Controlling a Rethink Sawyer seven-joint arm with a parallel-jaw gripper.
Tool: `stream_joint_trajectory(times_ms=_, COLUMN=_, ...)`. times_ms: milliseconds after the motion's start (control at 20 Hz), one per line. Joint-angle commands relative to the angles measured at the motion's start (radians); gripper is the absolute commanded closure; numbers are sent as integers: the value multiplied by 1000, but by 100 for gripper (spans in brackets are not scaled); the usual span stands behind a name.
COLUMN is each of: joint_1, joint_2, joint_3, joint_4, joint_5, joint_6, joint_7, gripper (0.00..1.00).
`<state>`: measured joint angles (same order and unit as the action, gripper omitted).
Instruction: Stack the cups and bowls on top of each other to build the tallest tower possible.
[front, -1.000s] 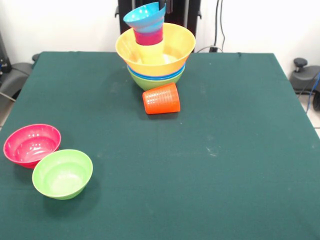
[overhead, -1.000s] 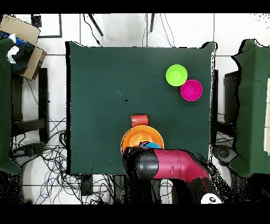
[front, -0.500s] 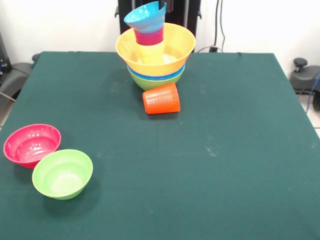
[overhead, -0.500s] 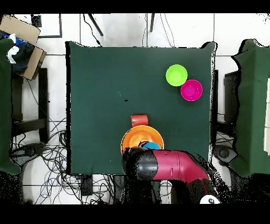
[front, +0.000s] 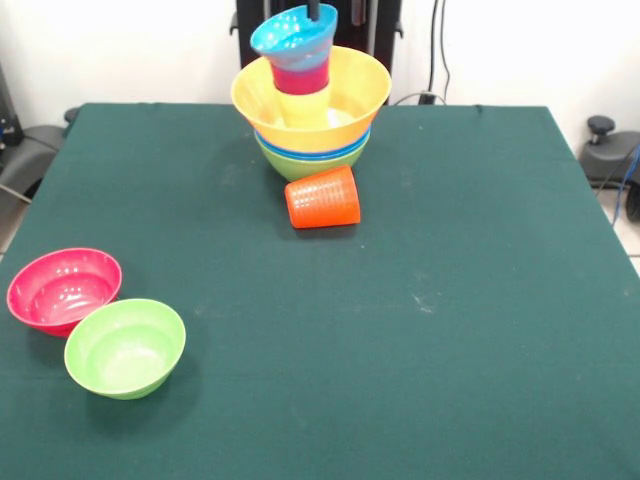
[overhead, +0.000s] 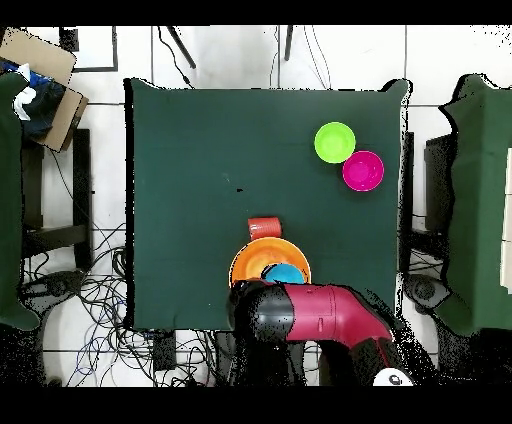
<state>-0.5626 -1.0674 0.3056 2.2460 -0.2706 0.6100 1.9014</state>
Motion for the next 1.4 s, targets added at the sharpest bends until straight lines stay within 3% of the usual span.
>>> stream_joint_trajectory(times_ms=50, joint_1=62, joint_2=61, joint_3=-17, joint_4=0, joint_5=-34, joint_6=-27, joint_7=96, gripper=0)
stream_joint_trajectory(times_ms=400, joint_1=135, joint_2=174, joint_3=-33, joint_4=-122, joint_5=-14, joint_6=-16, joint_7=144, gripper=0)
stream_joint_trajectory(times_ms=850, joint_1=249, joint_2=224, joint_3=-64, joint_4=-299, joint_5=28, joint_6=72, joint_7=170, gripper=0)
stream_joint_trajectory(times_ms=1050, joint_1=258, joint_2=262, joint_3=-62, joint_4=-336, joint_5=50, joint_6=73, joint_7=147, gripper=0)
stream_joint_trajectory(times_ms=1250, joint_1=241, joint_2=228, joint_3=-56, joint_4=-313, joint_5=84, joint_6=106, joint_7=113, gripper=0)
stream_joint_trajectory(times_ms=1400, joint_1=199, joint_2=123, joint_3=-42, joint_4=-305, joint_5=124, joint_6=261, joint_7=34, gripper=0)
